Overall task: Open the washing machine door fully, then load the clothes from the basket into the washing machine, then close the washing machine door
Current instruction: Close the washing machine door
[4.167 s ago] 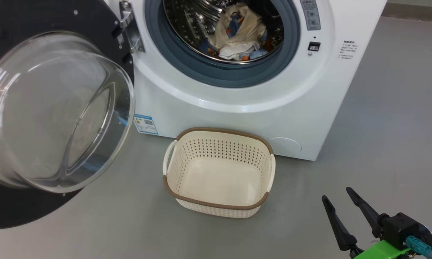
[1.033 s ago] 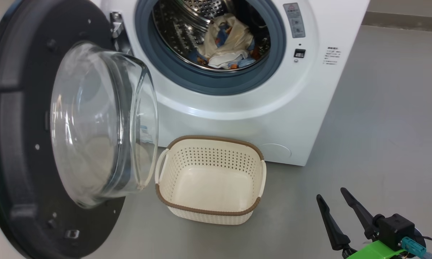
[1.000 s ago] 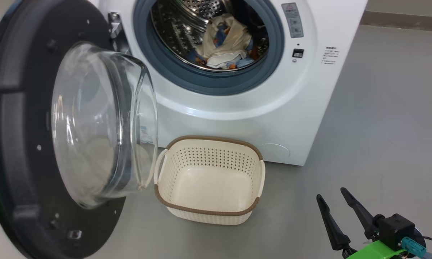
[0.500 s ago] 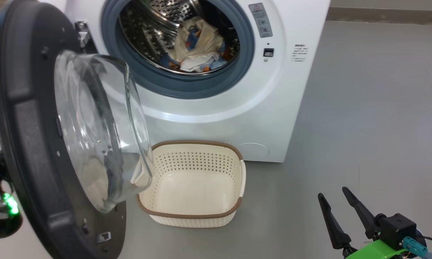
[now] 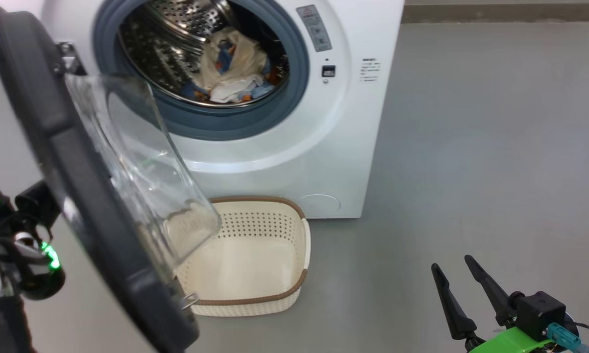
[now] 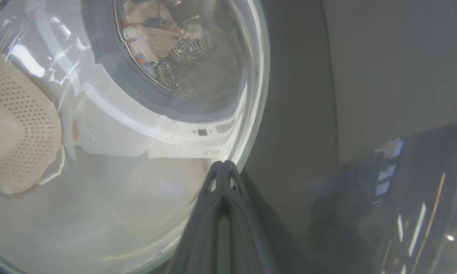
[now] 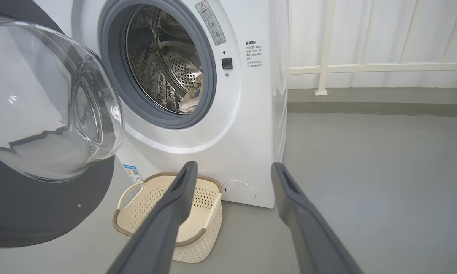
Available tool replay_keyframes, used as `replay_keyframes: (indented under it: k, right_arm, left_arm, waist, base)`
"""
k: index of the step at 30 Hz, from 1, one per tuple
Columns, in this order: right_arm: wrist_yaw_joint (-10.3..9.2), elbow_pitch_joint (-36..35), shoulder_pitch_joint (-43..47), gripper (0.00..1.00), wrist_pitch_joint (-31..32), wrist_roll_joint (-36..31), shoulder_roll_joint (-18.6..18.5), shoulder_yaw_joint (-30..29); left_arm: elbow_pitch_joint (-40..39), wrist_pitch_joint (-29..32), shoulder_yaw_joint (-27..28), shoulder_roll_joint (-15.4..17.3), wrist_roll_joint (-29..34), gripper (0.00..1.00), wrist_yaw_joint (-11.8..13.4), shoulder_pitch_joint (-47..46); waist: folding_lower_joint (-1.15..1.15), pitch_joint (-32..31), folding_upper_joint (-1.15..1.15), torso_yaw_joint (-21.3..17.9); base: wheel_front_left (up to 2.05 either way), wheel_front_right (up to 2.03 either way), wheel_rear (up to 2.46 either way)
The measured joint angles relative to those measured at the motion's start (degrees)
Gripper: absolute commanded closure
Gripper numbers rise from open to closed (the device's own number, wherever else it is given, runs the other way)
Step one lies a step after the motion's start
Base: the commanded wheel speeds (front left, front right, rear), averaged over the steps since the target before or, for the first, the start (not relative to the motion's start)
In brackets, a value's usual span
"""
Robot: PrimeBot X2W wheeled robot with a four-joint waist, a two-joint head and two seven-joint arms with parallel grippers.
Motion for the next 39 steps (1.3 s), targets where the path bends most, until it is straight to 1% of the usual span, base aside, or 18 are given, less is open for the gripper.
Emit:
replay_keyframes:
  k: [8,13,21,27,30,34,35,39]
  right_arm:
    - [0.0,0.09,-0.09,0.0,0.0,0.0,0.2,0.1]
    - [0.0,0.12,-0.16,0.0,0.0,0.0,0.32,0.3]
    - [0.0,0.27,-1.08,0.0,0.0,0.0,0.26,0.55]
    - [0.0,0.45,-1.18,0.0,0.0,0.0,-0.03,0.98]
    - [0.0,0.46,-1.16,0.0,0.0,0.0,-0.1,1.21]
    - [0.0,0.46,-1.08,0.0,0.0,0.0,-0.62,1.27]
    - [0.0,0.46,-1.02,0.0,0.0,0.0,-1.07,1.34]
    - [0.0,0.45,-0.85,0.0,0.0,0.0,-1.49,1.52]
  left_arm:
    - [3.14,-2.89,-2.66,-0.48,-2.93,1.0,-1.33,-2.27]
    - [5.04,-5.42,-4.02,-0.46,-5.87,1.0,-2.31,-3.01]
    - [8.83,-11.37,-7.04,0.02,-11.31,1.0,-5.22,-4.26]
    - [12.58,-14.43,-9.95,0.0,-13.71,1.0,-7.95,-4.52]
    - [14.12,-15.29,-11.26,-0.01,-15.93,1.0,-9.42,-4.51]
    - [15.6,-16.23,-13.82,-0.92,-18.3,1.0,-11.6,-5.28]
    - [16.69,-16.91,-14.62,-1.46,-19.28,1.0,-12.68,-5.98]
    - [19.26,-18.29,-15.52,-1.55,-20.54,1.0,-14.68,-6.64]
  waist:
    - [0.0,0.46,0.0,-2.47]
    - [0.0,0.76,0.0,-4.02]
    - [0.0,1.0,0.0,-6.41]
    - [0.0,0.27,0.0,-7.65]
    - [0.0,-0.3,0.0,-8.18]
    - [0.0,-0.91,0.0,-8.65]
    - [0.0,-1.15,0.0,-8.8]
    - [0.0,-1.4,0.0,-9.14]
  base:
    - [0.0,0.0,0.0]
    - [0.0,0.0,0.0]
    - [0.0,0.0,0.0]
    - [0.0,0.0,0.0]
    - [0.0,0.0,0.0]
    - [0.0,0.0,0.0]
    - [0.0,0.0,0.0]
    - [0.0,0.0,0.0]
